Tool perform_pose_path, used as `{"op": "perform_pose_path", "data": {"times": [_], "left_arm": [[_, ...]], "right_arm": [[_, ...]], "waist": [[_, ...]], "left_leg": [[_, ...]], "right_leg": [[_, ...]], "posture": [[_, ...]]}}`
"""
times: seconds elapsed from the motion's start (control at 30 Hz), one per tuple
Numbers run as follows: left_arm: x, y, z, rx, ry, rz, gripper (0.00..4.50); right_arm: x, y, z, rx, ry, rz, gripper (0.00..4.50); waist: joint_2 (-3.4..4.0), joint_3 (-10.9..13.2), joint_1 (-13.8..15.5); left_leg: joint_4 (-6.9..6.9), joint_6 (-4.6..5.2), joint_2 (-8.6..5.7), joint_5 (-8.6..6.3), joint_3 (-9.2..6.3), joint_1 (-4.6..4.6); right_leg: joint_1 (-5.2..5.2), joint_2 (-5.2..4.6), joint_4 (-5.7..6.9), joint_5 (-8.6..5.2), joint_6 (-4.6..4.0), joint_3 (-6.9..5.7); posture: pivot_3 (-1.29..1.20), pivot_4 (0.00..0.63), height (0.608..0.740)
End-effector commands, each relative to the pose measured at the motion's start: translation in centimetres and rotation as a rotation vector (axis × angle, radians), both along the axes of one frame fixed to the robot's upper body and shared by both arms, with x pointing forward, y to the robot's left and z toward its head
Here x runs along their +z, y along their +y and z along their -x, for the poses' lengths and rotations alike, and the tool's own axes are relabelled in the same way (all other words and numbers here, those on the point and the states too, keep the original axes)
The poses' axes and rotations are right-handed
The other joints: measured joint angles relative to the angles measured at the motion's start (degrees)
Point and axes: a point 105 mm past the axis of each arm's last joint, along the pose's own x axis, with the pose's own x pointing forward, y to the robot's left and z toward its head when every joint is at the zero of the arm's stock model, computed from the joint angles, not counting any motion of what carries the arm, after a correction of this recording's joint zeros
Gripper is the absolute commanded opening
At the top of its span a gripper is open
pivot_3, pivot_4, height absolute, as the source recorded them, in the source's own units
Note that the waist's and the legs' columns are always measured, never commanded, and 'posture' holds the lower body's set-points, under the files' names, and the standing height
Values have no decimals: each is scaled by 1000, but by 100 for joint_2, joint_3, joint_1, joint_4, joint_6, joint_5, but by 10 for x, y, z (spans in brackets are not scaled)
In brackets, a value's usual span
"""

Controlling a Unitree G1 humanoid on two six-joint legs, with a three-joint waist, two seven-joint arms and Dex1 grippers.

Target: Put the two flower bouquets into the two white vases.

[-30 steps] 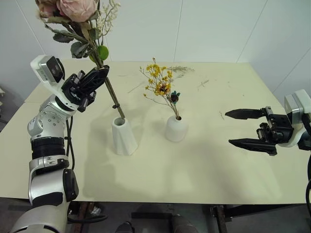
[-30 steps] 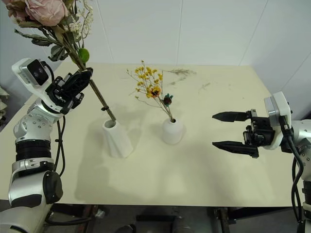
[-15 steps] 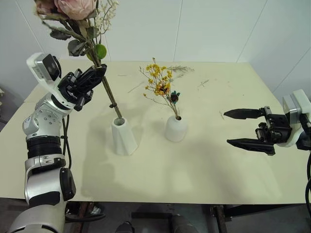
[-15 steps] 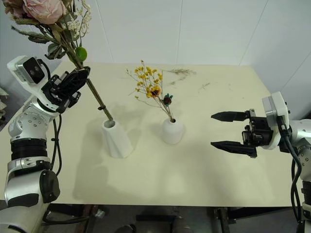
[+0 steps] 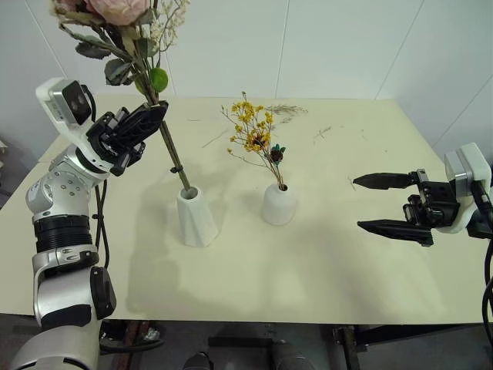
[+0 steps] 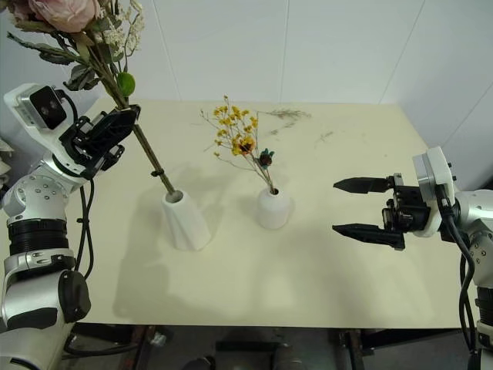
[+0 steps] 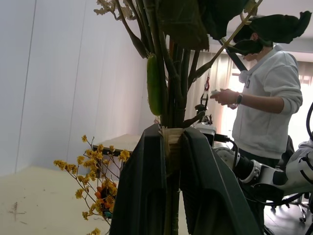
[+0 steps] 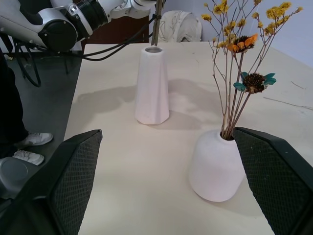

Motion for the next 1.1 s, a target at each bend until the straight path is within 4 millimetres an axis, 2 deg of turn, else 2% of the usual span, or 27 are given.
{"op": "perform_pose_path", "data": {"times": [0.03,0.4,0.6,0.87,1.1], "left_arm": [[7,2,3,47,-54,-22,138],[-17,-17,1,-35,23,-92,138],[-21,-17,1,-21,31,-111,138],[-29,-15,-11,71,38,-143,138],[-42,-18,-8,37,71,-178,138]], "right_arm": [[8,3,1,5,-47,-3,4500],[8,6,1,4,-47,-8,4500],[7,6,2,-2,-46,-11,4500],[5,6,2,-9,-44,-16,4500],[4,6,1,-10,-43,-18,4500]], "waist": [[0,0,-1],[0,0,5],[0,0,-3],[0,0,3],[0,0,3]], "left_leg": [[0,0,0,0,0,0],[-1,0,0,0,0,0],[-4,1,0,-1,0,0],[-2,1,0,-1,0,-1],[-3,1,0,-1,0,-1]], "right_leg": [[0,0,0,0,0,0],[0,0,-1,0,0,0],[0,0,-3,0,0,0],[0,0,-3,0,0,0],[0,0,-4,0,0,0]], "posture": [[0,150,740],[0,150,740],[0,150,740],[0,150,740],[0,150,740]]}}
